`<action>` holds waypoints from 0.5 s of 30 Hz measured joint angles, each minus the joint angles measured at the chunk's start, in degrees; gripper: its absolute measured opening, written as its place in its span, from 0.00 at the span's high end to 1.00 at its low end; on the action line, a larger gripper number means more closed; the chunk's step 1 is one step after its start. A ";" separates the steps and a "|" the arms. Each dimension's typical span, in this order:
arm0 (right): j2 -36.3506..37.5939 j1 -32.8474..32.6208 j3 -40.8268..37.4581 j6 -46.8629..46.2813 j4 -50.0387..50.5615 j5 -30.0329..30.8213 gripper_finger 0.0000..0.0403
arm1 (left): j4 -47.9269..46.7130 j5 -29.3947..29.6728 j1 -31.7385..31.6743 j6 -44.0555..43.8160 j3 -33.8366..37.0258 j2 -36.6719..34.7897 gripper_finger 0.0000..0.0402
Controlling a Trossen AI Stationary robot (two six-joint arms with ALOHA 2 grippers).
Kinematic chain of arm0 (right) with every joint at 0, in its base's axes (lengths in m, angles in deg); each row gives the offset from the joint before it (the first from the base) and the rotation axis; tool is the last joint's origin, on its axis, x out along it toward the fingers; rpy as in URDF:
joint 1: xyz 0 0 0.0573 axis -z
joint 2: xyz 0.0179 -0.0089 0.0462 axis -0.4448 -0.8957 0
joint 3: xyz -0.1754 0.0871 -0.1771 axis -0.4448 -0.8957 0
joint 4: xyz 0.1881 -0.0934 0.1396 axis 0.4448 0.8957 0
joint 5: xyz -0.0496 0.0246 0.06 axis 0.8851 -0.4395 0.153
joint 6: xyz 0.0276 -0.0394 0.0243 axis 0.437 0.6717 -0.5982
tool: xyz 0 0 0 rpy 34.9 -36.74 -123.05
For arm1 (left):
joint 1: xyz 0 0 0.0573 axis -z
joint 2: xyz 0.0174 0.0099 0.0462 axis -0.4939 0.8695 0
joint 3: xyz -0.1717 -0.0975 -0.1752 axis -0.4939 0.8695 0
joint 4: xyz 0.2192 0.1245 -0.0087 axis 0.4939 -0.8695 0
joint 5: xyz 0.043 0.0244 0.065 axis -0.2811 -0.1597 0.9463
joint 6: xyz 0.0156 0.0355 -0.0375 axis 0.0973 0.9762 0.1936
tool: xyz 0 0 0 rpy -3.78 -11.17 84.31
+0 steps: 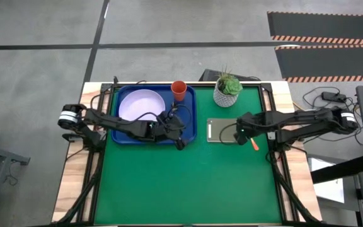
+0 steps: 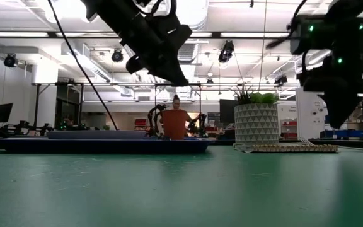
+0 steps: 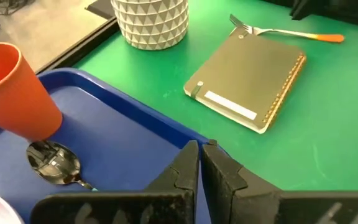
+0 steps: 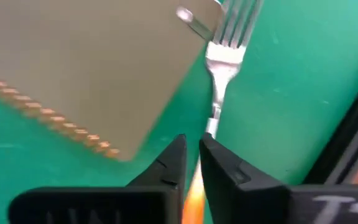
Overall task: Pick and place plate/cup/fork/spoon on tray
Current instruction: Put the orange fork to the right of the blue spoon on the dark blue tray
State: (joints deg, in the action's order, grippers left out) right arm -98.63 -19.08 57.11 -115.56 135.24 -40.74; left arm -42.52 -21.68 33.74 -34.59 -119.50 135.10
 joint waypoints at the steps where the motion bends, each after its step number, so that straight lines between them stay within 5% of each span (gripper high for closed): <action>1: -0.81 0.62 -0.27 0.20 0.24 0.00 0.90 | -0.11 -0.02 0.02 0.16 0.00 -0.25 1.00; 15: -9.16 12.07 -2.46 10.90 -5.90 -1.90 0.60 | 0.04 0.52 1.43 7.36 0.26 -6.17 1.00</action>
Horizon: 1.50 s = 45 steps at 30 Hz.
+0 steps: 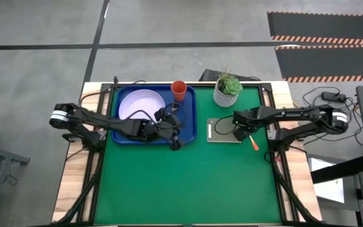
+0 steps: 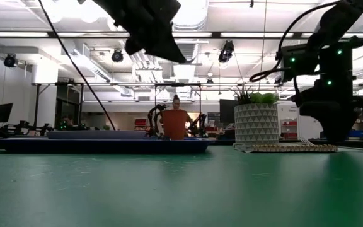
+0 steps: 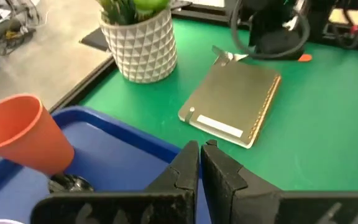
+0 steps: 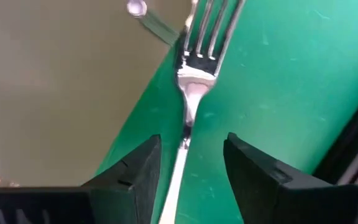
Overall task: Pick and place plate/cup/fork/spoon on tray
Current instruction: Put the orange fork to the right of the blue spoon on the dark blue tray
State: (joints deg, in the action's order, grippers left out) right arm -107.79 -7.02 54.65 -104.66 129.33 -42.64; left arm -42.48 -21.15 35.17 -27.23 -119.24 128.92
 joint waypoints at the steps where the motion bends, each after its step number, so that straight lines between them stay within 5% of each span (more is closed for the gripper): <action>1: -0.28 0.38 -0.06 0.74 -0.45 -0.27 0.59 | -0.09 0.00 0.07 0.35 0.01 -0.63 1.00; 8: -2.83 1.45 -0.93 1.74 -3.08 -1.27 0.65 | -0.14 0.07 0.34 3.00 0.09 -3.16 1.00; 21: -3.71 1.45 -0.89 -2.48 -3.43 -2.84 0.96 | -0.08 0.09 0.65 4.62 0.09 -4.95 1.00; 45: 6.30 0.16 12.92 -12.97 10.69 -2.84 0.97 | 0.24 5.37 3.86 15.08 6.81 -11.58 1.00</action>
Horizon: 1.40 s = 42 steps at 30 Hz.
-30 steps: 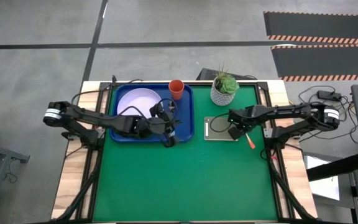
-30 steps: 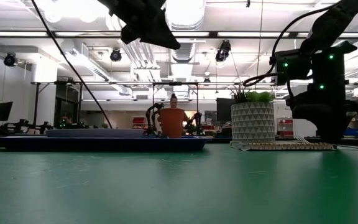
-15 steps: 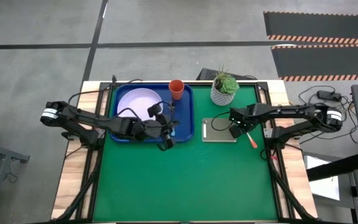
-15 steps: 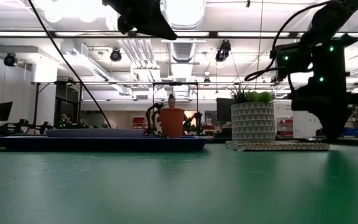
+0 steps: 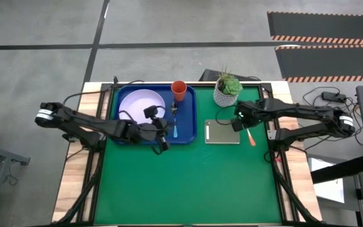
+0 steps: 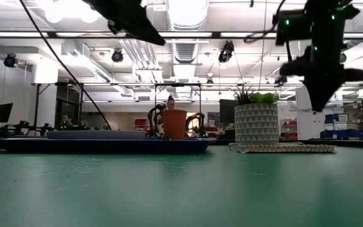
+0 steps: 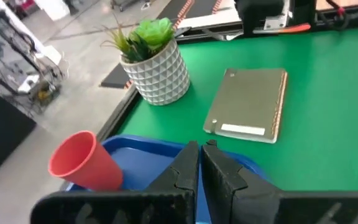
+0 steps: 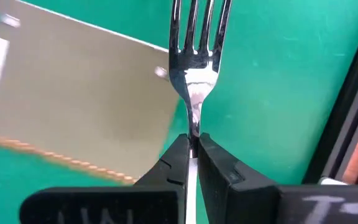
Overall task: Pick and place plate/cup/fork/spoon on tray
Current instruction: Put the orange fork to the right of the blue spoon on the dark blue tray
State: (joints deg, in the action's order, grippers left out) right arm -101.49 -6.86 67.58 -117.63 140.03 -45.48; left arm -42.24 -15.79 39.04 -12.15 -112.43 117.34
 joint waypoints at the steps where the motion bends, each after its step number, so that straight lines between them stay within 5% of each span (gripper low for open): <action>1: 0.07 -0.48 1.00 -0.74 0.35 -0.02 0.97 | -0.16 -0.06 0.02 1.04 0.76 -1.23 1.00; 9: -3.99 -7.76 9.84 -9.64 -0.09 0.06 0.97 | 3.48 -0.41 0.02 8.50 8.41 -12.22 1.00; 18: -20.18 -15.39 25.93 -16.11 -0.55 3.99 0.97 | 5.75 -1.08 -0.01 13.21 15.02 -23.52 1.00; 31: -41.63 -14.29 51.78 -17.58 -0.41 4.13 0.97 | 3.66 -1.28 0.17 18.40 16.73 -30.35 1.00; 42: -54.58 -10.31 65.96 -16.65 0.53 1.65 0.97 | 3.58 -1.28 0.19 24.19 18.17 -35.44 1.00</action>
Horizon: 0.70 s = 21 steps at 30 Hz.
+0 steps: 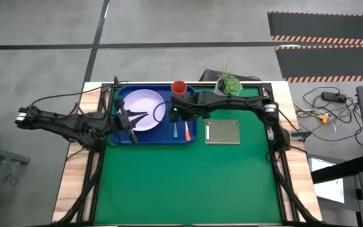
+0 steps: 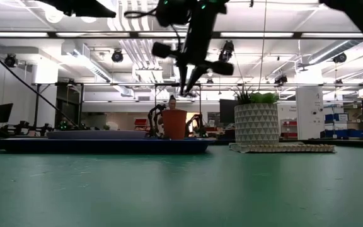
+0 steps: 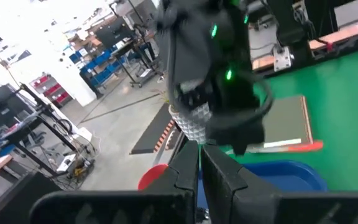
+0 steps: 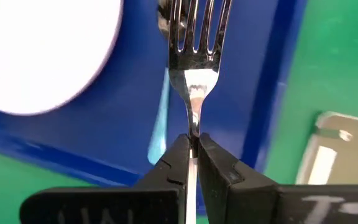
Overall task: Pick and place plate/cup/fork/spoon on tray
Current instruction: Put the orange fork to the right of the blue spoon on the dark blue tray
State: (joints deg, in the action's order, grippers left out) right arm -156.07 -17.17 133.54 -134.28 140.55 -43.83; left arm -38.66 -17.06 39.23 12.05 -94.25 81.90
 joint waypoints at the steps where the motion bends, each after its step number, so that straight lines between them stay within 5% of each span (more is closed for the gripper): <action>1: -1.37 0.32 1.51 0.18 0.08 -0.28 0.97 | -0.34 0.00 0.00 0.57 0.02 -0.62 1.00; 11: -12.41 1.55 12.95 -0.54 6.64 -1.88 0.97 | -3.48 -0.83 0.02 1.43 0.87 -7.47 1.00; 21: -15.71 2.74 13.47 -1.25 6.85 -0.46 0.97 | -4.42 -1.50 0.02 -0.63 0.98 -10.04 1.00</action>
State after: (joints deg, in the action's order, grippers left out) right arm -171.78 -14.43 147.01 -135.53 147.41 -44.29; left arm -43.08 -18.57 39.25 11.41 -93.27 71.86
